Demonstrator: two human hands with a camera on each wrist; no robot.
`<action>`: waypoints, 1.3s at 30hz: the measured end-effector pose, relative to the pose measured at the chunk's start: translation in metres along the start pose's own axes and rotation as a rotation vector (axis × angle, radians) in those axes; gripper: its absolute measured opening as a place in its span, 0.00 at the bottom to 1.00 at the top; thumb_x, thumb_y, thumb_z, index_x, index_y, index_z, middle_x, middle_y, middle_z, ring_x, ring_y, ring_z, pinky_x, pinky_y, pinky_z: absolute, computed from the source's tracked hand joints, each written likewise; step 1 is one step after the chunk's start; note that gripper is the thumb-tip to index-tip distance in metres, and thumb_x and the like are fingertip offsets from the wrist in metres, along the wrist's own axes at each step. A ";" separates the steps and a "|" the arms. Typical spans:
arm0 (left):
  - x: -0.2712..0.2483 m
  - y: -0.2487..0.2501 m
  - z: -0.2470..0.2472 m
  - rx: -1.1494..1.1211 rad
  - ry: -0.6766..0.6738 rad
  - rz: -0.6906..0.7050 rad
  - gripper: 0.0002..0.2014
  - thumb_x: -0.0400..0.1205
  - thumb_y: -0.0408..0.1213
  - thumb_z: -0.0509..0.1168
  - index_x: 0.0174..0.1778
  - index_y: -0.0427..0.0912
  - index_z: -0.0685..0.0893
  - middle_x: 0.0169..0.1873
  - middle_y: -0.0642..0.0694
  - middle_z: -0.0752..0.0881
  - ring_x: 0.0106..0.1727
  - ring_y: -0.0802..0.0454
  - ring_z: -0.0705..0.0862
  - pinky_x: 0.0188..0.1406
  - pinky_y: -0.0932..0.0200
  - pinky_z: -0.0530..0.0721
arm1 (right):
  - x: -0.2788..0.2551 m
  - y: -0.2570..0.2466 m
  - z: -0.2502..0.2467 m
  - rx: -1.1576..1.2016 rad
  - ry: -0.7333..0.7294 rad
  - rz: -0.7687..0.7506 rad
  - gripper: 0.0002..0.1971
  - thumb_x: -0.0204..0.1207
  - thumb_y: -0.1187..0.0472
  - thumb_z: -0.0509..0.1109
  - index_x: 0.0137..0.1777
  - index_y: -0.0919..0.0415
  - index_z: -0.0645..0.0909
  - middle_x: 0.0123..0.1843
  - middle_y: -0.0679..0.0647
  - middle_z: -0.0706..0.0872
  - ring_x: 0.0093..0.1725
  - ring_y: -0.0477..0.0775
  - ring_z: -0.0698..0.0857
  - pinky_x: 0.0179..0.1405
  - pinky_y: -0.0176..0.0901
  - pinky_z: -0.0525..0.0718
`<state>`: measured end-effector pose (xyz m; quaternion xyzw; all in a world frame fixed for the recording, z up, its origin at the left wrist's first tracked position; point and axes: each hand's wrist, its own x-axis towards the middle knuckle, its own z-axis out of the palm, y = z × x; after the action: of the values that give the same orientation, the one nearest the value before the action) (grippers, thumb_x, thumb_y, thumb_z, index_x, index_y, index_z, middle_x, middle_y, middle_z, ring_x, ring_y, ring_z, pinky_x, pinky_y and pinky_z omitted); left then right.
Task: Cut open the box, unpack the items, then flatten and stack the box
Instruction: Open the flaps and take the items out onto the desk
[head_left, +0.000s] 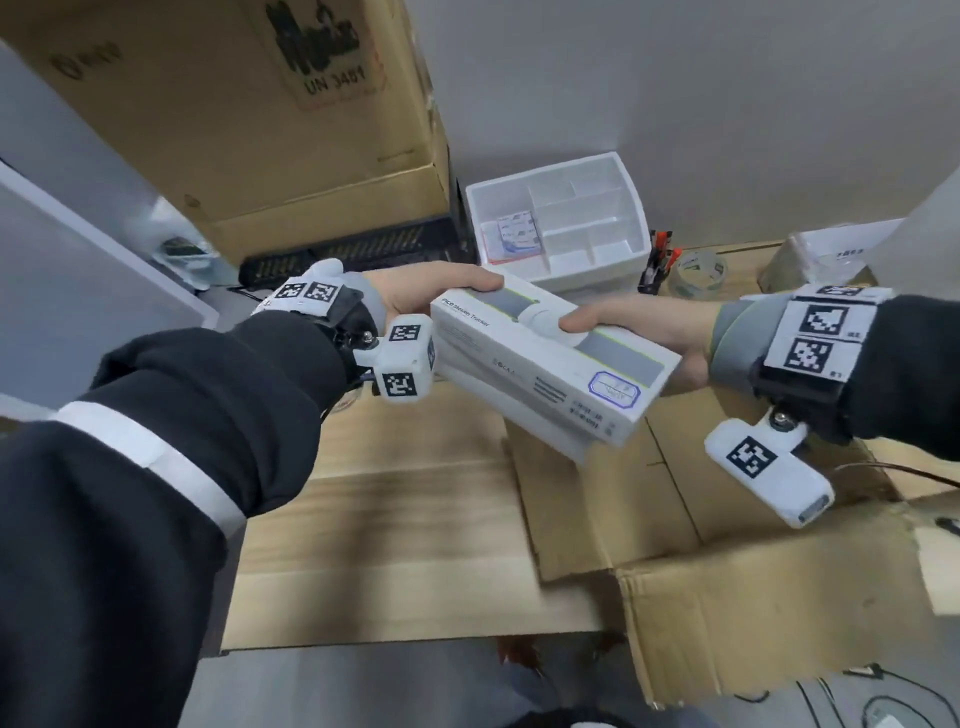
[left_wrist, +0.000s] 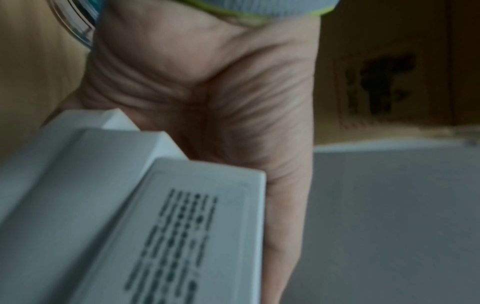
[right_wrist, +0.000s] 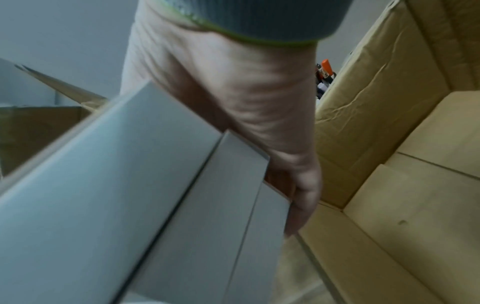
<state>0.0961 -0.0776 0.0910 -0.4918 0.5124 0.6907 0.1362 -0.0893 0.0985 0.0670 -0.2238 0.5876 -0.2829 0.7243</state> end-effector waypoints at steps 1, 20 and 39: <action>-0.002 -0.004 -0.010 -0.042 0.039 0.001 0.21 0.78 0.51 0.73 0.61 0.41 0.86 0.46 0.39 0.92 0.40 0.41 0.92 0.40 0.47 0.91 | 0.004 -0.006 0.001 0.005 0.020 -0.002 0.25 0.63 0.46 0.79 0.60 0.53 0.86 0.58 0.58 0.90 0.53 0.59 0.88 0.64 0.62 0.83; 0.018 -0.101 -0.119 -0.466 0.326 0.179 0.21 0.82 0.50 0.69 0.67 0.43 0.85 0.49 0.39 0.92 0.39 0.43 0.91 0.42 0.51 0.90 | 0.144 -0.049 0.085 0.199 0.219 0.001 0.11 0.69 0.43 0.70 0.44 0.47 0.78 0.40 0.51 0.87 0.39 0.58 0.85 0.50 0.60 0.77; 0.134 -0.169 -0.148 -0.438 0.250 -0.058 0.17 0.88 0.54 0.60 0.51 0.44 0.86 0.36 0.44 0.94 0.34 0.50 0.93 0.35 0.56 0.87 | 0.251 0.001 0.093 0.201 0.422 0.191 0.10 0.77 0.47 0.68 0.45 0.53 0.78 0.32 0.52 0.83 0.26 0.53 0.84 0.29 0.34 0.80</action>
<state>0.2285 -0.1703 -0.1141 -0.6057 0.3491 0.7148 -0.0181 0.0388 -0.0707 -0.0957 -0.0300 0.7130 -0.3109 0.6278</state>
